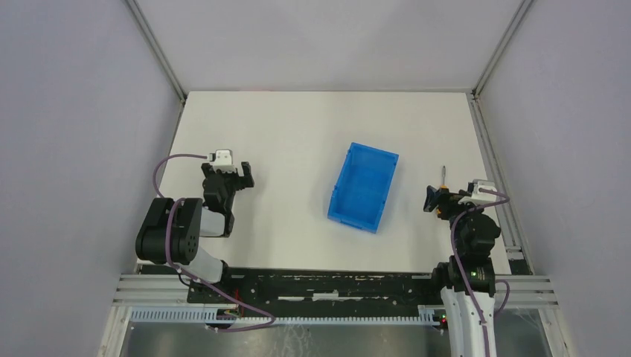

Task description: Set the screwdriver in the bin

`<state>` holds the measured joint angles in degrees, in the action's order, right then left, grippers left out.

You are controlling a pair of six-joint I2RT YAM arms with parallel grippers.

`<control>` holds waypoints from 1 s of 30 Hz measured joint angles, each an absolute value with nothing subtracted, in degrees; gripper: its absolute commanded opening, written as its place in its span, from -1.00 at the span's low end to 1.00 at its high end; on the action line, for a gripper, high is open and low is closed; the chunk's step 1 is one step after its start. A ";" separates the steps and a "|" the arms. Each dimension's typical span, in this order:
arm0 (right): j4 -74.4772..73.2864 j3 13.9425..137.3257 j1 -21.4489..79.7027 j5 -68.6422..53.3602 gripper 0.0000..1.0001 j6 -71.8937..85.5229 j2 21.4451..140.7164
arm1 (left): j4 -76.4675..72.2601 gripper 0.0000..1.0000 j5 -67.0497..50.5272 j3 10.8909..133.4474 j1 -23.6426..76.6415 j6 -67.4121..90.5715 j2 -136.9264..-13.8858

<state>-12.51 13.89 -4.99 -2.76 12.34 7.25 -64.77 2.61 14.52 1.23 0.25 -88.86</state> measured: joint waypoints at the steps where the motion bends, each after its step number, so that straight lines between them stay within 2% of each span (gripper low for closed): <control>1: -12.27 13.91 -4.99 -2.15 0.96 12.38 7.11 | -64.77 1.00 2.61 14.52 1.23 0.25 -88.86; 4: -12.78 15.33 -4.99 0.05 0.96 12.45 7.51 | -64.77 1.00 2.61 14.52 1.23 0.25 -88.86; 7: -14.41 22.11 -4.99 -0.01 0.96 10.26 10.57 | -64.77 1.00 2.61 14.52 1.23 0.25 -88.86; 10: -16.53 37.50 -4.99 -0.86 0.96 7.20 19.77 | -64.77 1.00 2.61 14.52 1.23 0.25 -88.86; 12: -19.62 51.40 -4.99 -2.66 0.96 5.39 28.93 | -64.77 1.00 2.61 14.52 1.23 0.25 -88.86; 13: -21.54 62.63 -4.99 -3.36 0.96 4.29 36.58 | -64.77 1.00 2.61 14.52 1.23 0.25 -88.86; 14: -21.50 65.08 -4.99 -3.55 0.96 4.01 38.46 | -64.77 1.00 2.61 14.52 1.23 0.25 -88.86; 18: -34.72 94.02 -4.93 -0.97 0.96 1.56 60.60 | -64.75 1.00 2.61 14.52 1.23 0.25 -88.86; 20: -37.41 99.29 -5.06 0.97 0.91 0.86 69.04 | -64.77 1.00 2.61 14.52 1.23 0.25 -88.86; 22: -38.81 95.64 -5.58 1.50 0.83 0.32 74.89 | -64.77 1.00 2.61 14.52 1.23 0.25 -88.86; 27: -39.18 71.92 -6.76 1.26 0.63 1.15 88.29 | -64.77 1.00 2.61 14.52 1.23 0.25 -88.86; 30: -38.44 57.78 -6.94 1.39 0.39 2.37 92.49 | -64.77 1.00 2.61 14.52 1.23 0.25 -88.86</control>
<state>-38.44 57.78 -6.94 1.39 2.37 92.49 -64.77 2.61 14.52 1.23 0.25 -88.86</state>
